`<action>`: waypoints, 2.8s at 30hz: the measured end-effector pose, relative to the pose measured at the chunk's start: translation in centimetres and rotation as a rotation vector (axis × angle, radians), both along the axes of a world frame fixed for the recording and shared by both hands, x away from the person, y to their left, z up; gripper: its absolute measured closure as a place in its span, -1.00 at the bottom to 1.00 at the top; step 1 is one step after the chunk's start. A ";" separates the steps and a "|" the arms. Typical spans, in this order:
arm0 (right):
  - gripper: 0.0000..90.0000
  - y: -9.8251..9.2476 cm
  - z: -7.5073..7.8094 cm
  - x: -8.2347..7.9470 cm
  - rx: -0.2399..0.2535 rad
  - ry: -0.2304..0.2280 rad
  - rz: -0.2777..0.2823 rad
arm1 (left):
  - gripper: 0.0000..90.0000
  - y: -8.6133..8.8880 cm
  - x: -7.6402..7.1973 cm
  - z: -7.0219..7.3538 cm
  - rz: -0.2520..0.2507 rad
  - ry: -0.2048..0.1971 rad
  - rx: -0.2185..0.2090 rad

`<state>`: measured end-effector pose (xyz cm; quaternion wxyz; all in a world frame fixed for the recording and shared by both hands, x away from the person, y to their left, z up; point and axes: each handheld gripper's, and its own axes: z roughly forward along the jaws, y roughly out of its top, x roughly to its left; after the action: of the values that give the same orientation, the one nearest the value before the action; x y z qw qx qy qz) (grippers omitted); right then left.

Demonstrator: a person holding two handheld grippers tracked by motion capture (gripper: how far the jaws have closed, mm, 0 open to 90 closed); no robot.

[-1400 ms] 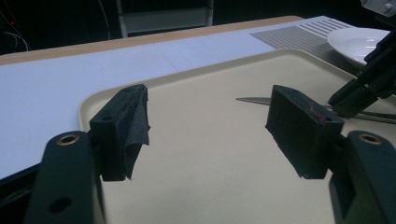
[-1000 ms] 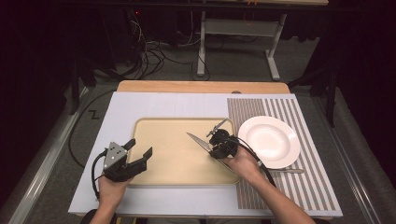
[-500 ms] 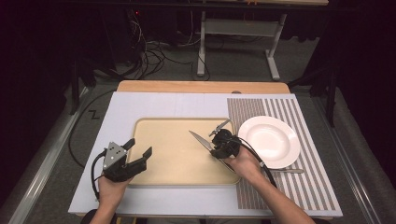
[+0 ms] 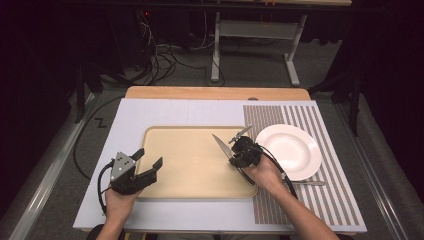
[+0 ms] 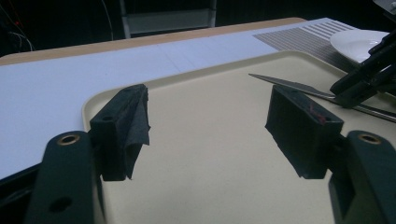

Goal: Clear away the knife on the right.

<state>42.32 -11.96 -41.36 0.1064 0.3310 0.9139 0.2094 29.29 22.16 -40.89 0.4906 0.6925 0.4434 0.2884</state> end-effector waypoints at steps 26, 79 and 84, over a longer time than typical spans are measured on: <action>0.53 -1.6 0.0 0.4 0.006 -0.011 -0.042 | -0.31 0.1 -0.1 0.0 0.008 -0.004 0.002; 0.03 -4.9 3.0 -3.2 0.216 -0.148 -0.043 | -0.31 0.0 0.1 0.0 0.011 0.001 0.003; 0.03 -6.2 3.2 -4.0 0.258 -0.179 -0.060 | -0.31 0.0 0.1 0.0 0.012 -0.001 0.003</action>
<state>38.28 -18.17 -38.18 0.1503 0.3490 0.8559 0.3507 29.38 22.17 -40.91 0.4881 0.6905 0.4467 0.2924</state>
